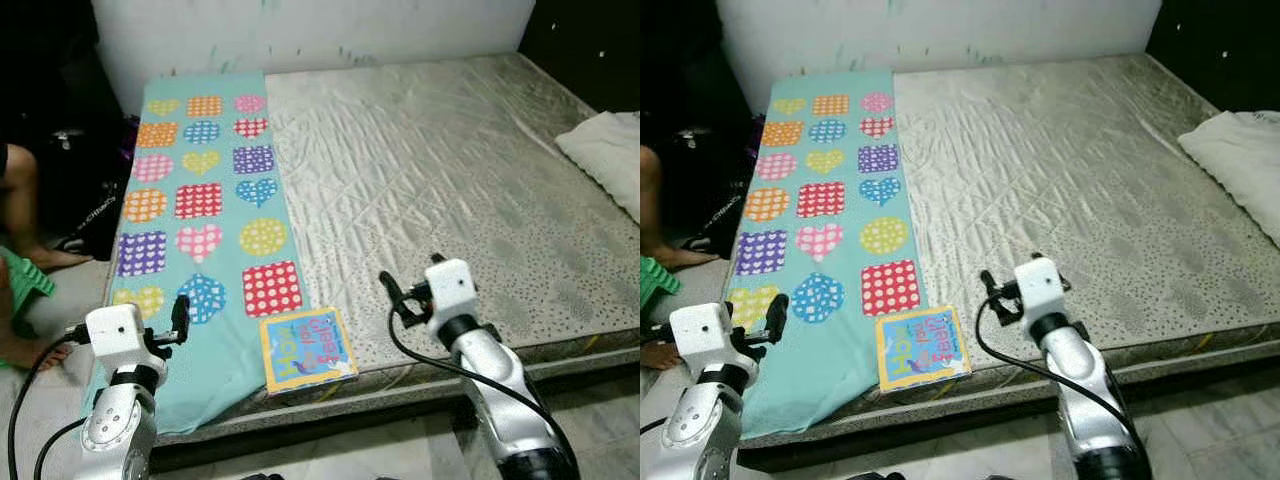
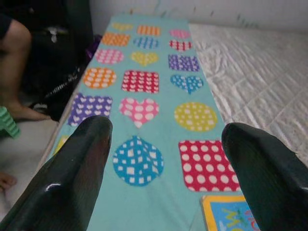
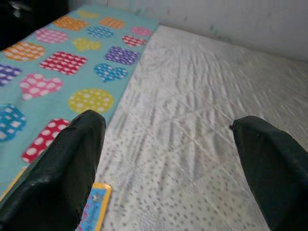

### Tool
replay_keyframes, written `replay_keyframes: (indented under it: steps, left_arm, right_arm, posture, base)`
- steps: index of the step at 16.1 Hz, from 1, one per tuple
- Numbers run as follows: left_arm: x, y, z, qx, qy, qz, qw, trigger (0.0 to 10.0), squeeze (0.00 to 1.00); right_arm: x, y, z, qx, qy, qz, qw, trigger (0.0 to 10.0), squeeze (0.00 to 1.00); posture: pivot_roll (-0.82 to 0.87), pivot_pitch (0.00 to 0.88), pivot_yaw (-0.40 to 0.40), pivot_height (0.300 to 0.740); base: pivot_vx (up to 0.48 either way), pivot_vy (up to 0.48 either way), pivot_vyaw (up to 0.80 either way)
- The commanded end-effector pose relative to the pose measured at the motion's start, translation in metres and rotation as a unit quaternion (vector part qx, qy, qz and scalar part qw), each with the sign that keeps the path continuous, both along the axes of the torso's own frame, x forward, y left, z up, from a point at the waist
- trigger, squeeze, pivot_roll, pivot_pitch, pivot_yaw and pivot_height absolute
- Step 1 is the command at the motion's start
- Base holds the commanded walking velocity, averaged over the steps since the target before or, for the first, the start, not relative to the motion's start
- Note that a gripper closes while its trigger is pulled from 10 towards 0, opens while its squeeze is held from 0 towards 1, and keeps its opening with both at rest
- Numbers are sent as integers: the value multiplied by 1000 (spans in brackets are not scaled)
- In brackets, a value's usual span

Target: Clean up the room

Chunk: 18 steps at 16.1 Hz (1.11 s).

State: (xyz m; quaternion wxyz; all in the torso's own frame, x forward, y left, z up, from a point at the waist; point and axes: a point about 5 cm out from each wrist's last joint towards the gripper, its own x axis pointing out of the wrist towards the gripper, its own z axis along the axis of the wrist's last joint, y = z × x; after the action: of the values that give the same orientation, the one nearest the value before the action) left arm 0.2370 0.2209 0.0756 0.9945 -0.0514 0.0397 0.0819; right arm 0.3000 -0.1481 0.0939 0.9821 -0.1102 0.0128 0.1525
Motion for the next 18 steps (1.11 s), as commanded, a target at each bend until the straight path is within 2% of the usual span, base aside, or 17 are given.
replay_keyframes:
  steps: [1,6,10,13,16,18]
  left_arm:
    - [-1,3,-4,12,5,12,1000,10000,0]
    - [16,3,4,20,-19,13,1000,10000,0]
    - [29,-1,7,22,-30,7,999,10000,0]
    - [31,-7,1,14,-31,14,999,10000,0]
    - [32,-16,-2,4,-41,20,999,10000,0]
    - [33,-21,-5,-2,-40,24,999,10000,0]
  right_arm:
    - [4,10,0,4,-1,15,1000,10000,0]
    - [22,21,-2,17,-11,-1,1000,10000,0]
    - [29,16,0,18,-23,-20,999,10000,0]
    - [27,21,-7,0,-18,9,1000,10000,0]
    - [27,30,-7,-13,-14,43,999,10000,0]
    - [27,31,-7,-29,-12,61,998,10000,0]
  posture:
    - [-62,11,13,740]
    - [-23,0,28,740]
    - [-54,0,43,740]
    - [-68,0,12,740]
    - [-70,0,-57,740]
    - [-80,0,-71,740]
  base:
    - [0,0,0]
    - [0,0,0]
    - [0,0,0]
    - [0,0,0]
    - [0,0,0]
    - [0,0,0]
